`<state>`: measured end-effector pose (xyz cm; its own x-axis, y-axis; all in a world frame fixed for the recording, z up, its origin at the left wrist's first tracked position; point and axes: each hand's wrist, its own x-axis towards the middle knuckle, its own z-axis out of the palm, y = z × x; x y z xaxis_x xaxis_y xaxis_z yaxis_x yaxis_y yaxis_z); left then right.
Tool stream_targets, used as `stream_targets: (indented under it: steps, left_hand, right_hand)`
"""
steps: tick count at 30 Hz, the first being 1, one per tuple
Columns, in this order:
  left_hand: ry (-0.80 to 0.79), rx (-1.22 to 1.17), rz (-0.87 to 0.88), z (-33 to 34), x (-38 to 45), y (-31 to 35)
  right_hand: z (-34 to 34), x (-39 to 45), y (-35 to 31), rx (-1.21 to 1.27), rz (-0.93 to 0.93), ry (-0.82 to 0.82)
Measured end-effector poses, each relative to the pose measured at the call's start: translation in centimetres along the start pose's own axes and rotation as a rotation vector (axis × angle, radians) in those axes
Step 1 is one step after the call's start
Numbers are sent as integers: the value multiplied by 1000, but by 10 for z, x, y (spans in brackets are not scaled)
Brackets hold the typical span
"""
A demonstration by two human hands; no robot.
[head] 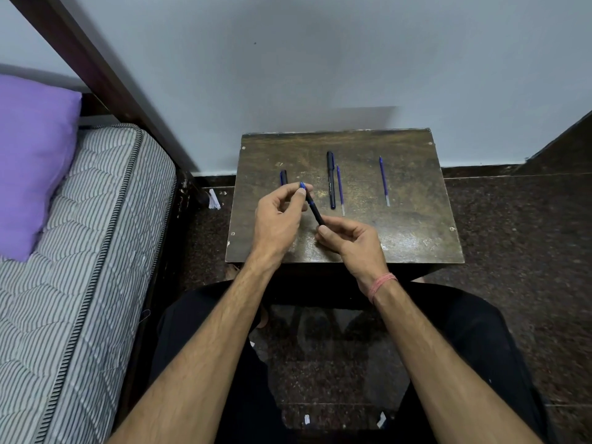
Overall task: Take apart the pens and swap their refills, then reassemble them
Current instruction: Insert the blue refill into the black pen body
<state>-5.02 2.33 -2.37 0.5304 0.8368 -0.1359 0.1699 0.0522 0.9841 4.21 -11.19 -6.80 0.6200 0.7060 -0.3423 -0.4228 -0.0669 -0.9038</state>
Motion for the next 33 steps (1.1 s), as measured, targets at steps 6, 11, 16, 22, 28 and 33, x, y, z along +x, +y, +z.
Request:
stream_targets:
  steps: [6,11,16,22,28,33]
  left_hand:
    - [65,-200,-176,7,-2,-7]
    - [32,-263,-179,6,-2,-10]
    - [-10,-269,-181,8,-5,-11]
    - [-4,-416,-282,14,-1,-8]
    - [-14,-520,-294,7,-1,-17]
    - [-31,-472,-228,7,-5,-23]
  right_hand:
    - [0,-1,0,-14,-13,-5]
    - [0,4,1,-73,-21,0]
    - [-1,7,4,-98,-20,18]
    - [-2,7,5,-92,-10,29]
    - [1,7,4,-145,-15,40]
    - [1,4,1,-167,-6,57]
